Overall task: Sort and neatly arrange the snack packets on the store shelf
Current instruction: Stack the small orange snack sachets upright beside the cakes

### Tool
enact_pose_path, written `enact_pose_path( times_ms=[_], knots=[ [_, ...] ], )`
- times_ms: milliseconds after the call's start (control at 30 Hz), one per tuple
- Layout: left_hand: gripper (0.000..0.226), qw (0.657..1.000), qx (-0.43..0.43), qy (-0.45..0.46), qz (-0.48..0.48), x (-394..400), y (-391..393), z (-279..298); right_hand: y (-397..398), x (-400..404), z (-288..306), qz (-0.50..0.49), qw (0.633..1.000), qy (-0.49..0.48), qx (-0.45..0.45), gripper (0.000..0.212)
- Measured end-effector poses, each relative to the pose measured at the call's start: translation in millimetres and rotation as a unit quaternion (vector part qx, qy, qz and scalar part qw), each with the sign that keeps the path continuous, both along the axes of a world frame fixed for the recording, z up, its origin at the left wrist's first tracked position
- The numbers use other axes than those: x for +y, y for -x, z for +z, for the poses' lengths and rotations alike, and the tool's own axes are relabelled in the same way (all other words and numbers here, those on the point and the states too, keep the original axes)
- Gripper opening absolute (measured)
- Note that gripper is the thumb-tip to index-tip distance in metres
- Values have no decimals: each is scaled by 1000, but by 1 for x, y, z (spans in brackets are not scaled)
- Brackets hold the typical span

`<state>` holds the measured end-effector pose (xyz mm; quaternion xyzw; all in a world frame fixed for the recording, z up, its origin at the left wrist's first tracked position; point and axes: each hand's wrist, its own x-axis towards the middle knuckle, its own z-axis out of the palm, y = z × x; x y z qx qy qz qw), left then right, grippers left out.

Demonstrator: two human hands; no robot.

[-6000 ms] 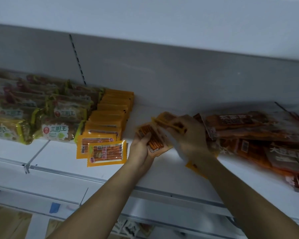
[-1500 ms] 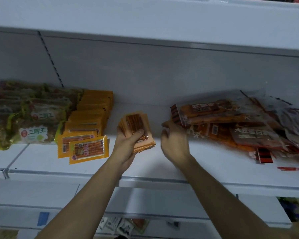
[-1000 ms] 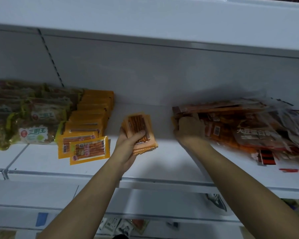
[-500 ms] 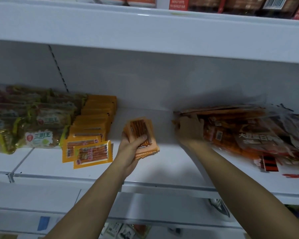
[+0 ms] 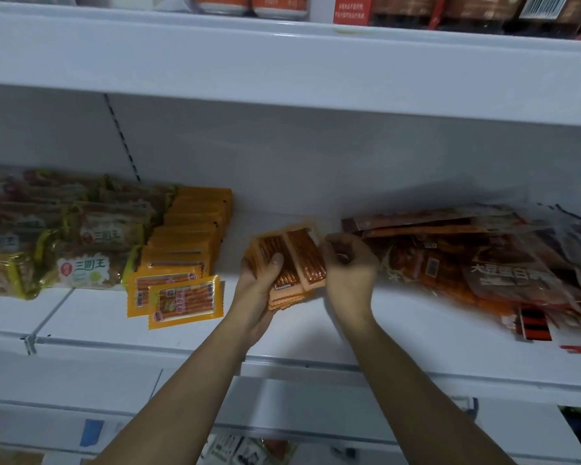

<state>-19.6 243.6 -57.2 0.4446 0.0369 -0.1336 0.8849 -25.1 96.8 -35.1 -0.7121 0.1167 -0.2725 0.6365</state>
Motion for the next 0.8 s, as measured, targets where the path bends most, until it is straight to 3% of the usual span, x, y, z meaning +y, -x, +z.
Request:
enact_pose_path(
  times_ms=[167, 233, 300, 367, 467, 567, 700, 800],
  knots=[
    [68, 1000, -5, -20, 18, -1, 5, 6, 6, 33, -12, 13, 994, 106, 24, 12],
    [58, 999, -3, -9, 31, -1, 8, 7, 10, 35, -16, -8, 994, 105, 28, 23],
    [48, 999, 14, 41, 34, 0, 15, 11, 14, 31, -19, 41, 998, 24, 36, 42],
    [47, 996, 2, 81, 27, 0, 23, 16, 20, 29, -19, 156, 984, -69, 45, 53],
    [58, 997, -33, 57, 46, -1, 30, 20, 25, 36, -12, 260, 948, -176, 53, 57],
    [50, 996, -57, 29, 66, 3, 32, 23, 25, 45, -4, 286, 927, -236, 64, 72],
    [42, 994, -74, -48, 68, 27, 31, 34, 18, 43, -1, 284, 940, -180, 53, 47],
    [48, 989, -51, -121, 69, 57, 25, 43, 11, 35, 3, 279, 957, -78, 2, 43]
  ],
)
